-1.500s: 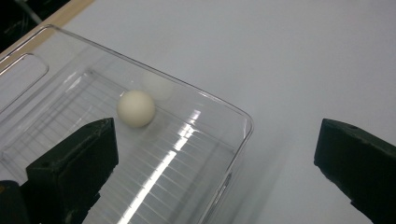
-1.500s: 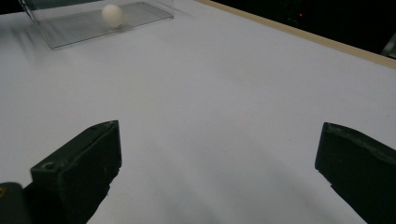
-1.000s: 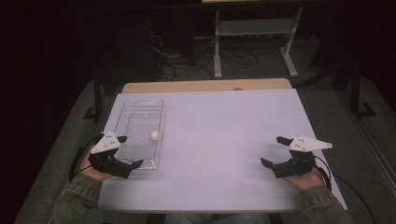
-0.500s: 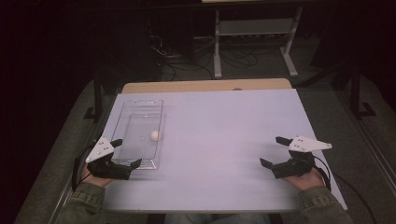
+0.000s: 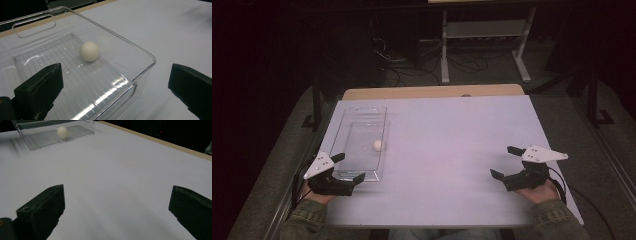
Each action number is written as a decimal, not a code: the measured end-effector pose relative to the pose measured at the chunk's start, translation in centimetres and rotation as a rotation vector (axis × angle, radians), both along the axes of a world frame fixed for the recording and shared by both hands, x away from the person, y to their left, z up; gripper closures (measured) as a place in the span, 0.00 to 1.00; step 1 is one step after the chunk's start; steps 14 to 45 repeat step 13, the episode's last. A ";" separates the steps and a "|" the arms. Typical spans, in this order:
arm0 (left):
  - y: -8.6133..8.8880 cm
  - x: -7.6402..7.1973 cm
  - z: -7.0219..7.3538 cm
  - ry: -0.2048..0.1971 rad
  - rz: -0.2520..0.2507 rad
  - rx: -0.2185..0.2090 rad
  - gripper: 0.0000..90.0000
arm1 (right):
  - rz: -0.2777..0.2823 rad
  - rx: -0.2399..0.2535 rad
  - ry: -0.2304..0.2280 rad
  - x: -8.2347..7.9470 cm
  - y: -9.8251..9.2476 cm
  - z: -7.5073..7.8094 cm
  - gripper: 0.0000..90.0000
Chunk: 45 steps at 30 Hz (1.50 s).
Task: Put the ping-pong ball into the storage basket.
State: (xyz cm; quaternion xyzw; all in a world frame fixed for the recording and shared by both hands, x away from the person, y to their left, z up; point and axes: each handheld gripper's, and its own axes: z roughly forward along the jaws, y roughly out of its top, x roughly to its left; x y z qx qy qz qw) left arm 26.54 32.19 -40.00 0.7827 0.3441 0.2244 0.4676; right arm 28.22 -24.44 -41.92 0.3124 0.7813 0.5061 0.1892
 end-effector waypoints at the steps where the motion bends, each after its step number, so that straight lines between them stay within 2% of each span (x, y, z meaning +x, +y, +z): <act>1: 0.0 0.0 0.0 0.000 0.000 0.000 0.00 | 0.000 0.000 0.000 0.0 0.0 0.0 0.00; 13: 1.0 -0.2 0.1 -0.029 0.025 -0.055 0.00 | -0.012 0.010 0.003 0.1 -0.2 -0.1 0.00; 45: 1.0 -0.2 0.1 -0.029 0.025 -0.055 0.00 | -0.012 0.010 0.003 0.1 -0.2 -0.1 0.00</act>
